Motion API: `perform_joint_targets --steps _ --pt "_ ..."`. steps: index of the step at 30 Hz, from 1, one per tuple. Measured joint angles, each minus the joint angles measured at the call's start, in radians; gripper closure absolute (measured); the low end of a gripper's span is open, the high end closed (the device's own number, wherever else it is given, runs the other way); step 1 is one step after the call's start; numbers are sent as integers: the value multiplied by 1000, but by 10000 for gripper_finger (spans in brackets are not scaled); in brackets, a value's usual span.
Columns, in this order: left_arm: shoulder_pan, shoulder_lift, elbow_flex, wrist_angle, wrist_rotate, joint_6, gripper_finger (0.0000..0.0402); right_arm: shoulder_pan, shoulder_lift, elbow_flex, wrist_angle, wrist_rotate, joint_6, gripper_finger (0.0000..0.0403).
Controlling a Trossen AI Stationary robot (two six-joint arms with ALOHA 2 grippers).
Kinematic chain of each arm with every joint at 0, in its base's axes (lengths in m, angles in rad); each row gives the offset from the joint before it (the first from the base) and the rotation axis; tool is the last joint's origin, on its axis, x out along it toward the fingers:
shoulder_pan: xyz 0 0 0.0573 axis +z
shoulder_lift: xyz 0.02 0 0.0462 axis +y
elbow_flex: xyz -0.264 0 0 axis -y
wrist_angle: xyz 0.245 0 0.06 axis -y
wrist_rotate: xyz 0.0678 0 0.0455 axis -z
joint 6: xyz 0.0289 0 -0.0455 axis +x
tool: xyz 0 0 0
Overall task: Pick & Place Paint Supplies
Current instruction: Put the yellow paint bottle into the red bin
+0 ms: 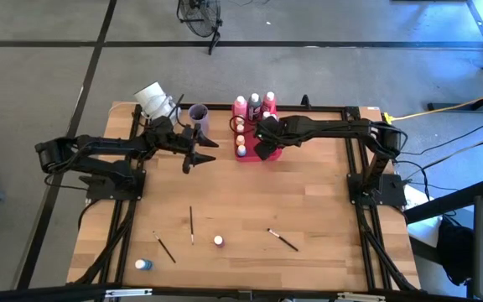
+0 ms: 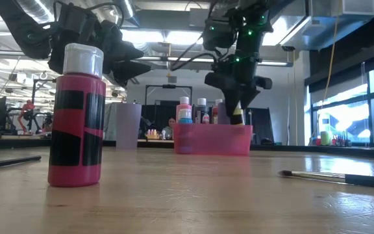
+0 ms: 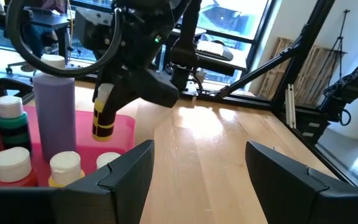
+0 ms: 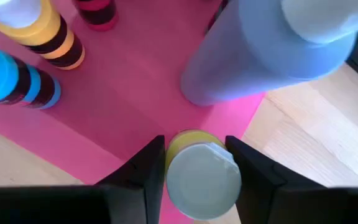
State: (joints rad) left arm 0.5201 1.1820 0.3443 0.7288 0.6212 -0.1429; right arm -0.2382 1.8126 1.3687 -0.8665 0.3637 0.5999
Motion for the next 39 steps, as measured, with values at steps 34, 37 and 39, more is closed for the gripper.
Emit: perform_joint_targets --steps 34,37,39 --pt "-145 0 0 -8 508 175 153 -67 2 -99 183 -61 -10 261" --pt "-155 0 0 -8 508 176 153 -72 2 -99 190 -62 -13 261" --pt "-163 0 0 -11 509 176 153 -79 2 -99 190 -61 -13 261"
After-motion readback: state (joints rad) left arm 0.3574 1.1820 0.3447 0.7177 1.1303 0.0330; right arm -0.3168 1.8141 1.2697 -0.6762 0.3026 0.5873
